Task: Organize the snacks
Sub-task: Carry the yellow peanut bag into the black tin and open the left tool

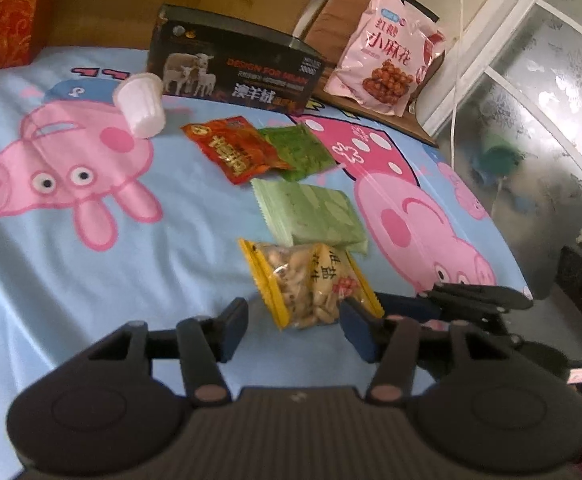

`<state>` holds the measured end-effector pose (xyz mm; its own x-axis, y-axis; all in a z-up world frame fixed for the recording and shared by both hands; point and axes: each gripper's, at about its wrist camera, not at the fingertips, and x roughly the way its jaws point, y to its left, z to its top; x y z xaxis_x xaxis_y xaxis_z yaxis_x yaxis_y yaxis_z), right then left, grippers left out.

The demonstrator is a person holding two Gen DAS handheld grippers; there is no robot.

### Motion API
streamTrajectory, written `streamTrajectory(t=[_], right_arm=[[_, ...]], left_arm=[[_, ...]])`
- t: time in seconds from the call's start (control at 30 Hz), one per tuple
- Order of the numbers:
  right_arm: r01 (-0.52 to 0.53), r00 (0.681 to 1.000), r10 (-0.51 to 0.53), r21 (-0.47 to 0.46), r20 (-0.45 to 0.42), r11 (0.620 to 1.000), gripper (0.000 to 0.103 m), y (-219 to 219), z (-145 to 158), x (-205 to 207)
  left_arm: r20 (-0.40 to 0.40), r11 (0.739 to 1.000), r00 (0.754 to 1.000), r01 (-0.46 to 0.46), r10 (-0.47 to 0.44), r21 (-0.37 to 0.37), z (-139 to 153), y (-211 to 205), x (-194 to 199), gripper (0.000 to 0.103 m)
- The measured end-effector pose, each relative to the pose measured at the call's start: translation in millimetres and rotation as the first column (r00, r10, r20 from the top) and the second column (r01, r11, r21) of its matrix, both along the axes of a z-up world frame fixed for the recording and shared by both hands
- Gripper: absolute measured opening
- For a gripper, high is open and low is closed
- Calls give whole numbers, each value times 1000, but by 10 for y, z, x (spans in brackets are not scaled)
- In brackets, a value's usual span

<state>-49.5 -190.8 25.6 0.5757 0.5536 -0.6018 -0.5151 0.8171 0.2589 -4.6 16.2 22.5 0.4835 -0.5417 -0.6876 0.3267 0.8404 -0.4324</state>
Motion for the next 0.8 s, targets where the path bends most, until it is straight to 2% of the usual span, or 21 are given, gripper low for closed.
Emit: streamTrajectory(t=[0.07,0.1,0.13,0.17,0.2,0.33,0.47,0.57,0.67,0.8], right_arm=[[-7,1000,7,-5,12,1000,31,20,3,-15],[-14,1000,14,-3,18,1000,31,36,0,-11],[-23,1000,23,0,18,1000,31,58,-7,1],[-33,999,33,5,16,999,25,81,-11,14],[-45,999,45,5,10,999,15,105,-10,16],[-113,993,113,16,17,993,14,152,84,-14],[-168,986,168,127,10,978,14,105,212,105],[-171,985,168,177,32,969,14,116,346,317],[-152,987,137,195,86,969,14,123,546,675],[-94,985,66,179,160,979,14,98,755,1229]], left_arm=[[4,1000,1000,-6,6,-6,15,11,35,43],[-1,1000,1000,-4,4,-3,-2,4,66,36],[-19,1000,1000,-2,2,7,-29,-15,93,25],[-33,1000,999,-5,6,27,-60,-26,102,21],[-23,999,1000,-2,3,34,-54,-19,82,21],[3,999,1000,22,-22,37,99,117,-104,21],[49,1000,999,-8,9,-11,375,280,-62,21],[104,999,994,-39,40,-11,588,265,196,21],[159,997,985,-74,74,-7,765,182,651,21],[155,991,979,-125,130,-41,818,53,1376,23]])
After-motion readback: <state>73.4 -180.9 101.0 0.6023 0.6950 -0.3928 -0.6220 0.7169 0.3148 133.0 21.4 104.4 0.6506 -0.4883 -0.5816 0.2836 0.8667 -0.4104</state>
